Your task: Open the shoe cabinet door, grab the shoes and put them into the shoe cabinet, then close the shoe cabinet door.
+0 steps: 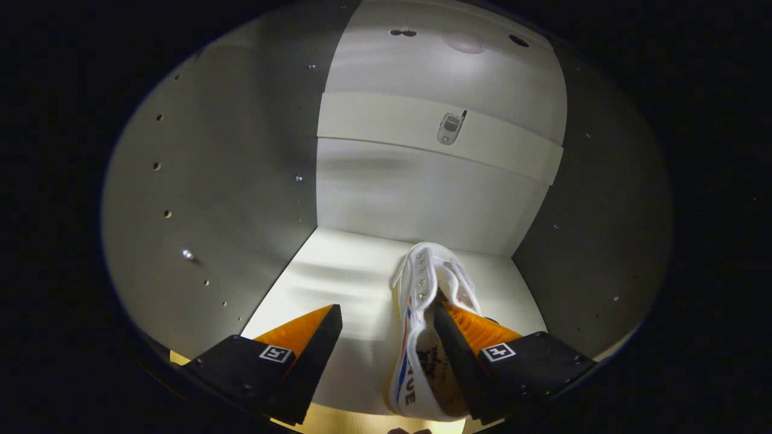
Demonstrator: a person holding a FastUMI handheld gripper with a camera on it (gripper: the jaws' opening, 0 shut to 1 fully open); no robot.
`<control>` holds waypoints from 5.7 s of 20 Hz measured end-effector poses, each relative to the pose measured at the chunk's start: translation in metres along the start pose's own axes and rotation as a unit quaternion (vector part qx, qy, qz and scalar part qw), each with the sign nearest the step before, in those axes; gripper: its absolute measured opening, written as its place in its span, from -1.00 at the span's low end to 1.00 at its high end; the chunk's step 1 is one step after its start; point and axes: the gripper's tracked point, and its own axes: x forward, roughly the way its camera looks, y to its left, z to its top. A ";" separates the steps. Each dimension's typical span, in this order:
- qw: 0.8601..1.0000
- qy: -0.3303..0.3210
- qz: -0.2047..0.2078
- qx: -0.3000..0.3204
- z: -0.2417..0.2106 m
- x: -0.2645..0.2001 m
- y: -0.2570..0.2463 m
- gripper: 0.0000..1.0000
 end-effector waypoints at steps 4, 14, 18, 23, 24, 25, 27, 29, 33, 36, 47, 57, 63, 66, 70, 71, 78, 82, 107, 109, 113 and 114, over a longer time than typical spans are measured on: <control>0.999 -0.028 -0.001 0.030 0.012 -0.036 -0.011 0.97; 0.986 -0.161 0.010 0.038 0.053 -0.199 -0.022 0.96; 0.980 -0.196 0.021 0.035 0.051 -0.277 -0.015 0.96; 0.970 -0.238 0.013 0.037 0.034 -0.366 -0.019 0.95; 0.970 -0.241 0.011 0.040 0.027 -0.381 -0.022 0.95; 0.969 -0.242 0.007 0.041 0.021 -0.396 -0.026 0.95; 0.969 -0.244 -0.007 0.044 0.006 -0.423 -0.040 0.95; 0.967 -0.251 -0.021 0.043 -0.005 -0.446 -0.052 0.95; 0.966 -0.244 -0.064 0.050 -0.038 -0.487 -0.088 0.95; 0.958 -0.256 -0.104 0.082 -0.055 -0.518 -0.126 0.95; 0.935 -0.205 -0.272 0.104 -0.119 -0.538 -0.281 0.95; 0.943 -0.186 -0.239 0.137 -0.118 -0.464 -0.332 0.95; 0.947 -0.187 -0.219 0.139 -0.116 -0.450 -0.324 0.91; 0.946 -0.181 -0.221 0.155 -0.120 -0.451 -0.319 0.91; 0.943 -0.181 -0.231 0.156 -0.121 -0.454 -0.310 0.91; 0.943 -0.180 -0.231 0.158 -0.121 -0.454 -0.305 0.91; 0.946 -0.180 -0.221 0.158 -0.118 -0.454 -0.266 0.92; 0.950 -0.179 -0.204 0.156 -0.115 -0.451 -0.237 0.91; 0.976 -0.202 -0.019 0.085 -0.048 -0.409 -0.082 0.95; 0.974 -0.202 -0.017 0.097 -0.048 -0.411 -0.084 0.95; 0.973 -0.211 -0.019 0.097 -0.043 -0.414 -0.086 0.96; 0.972 -0.215 -0.019 0.096 -0.040 -0.416 -0.086 0.95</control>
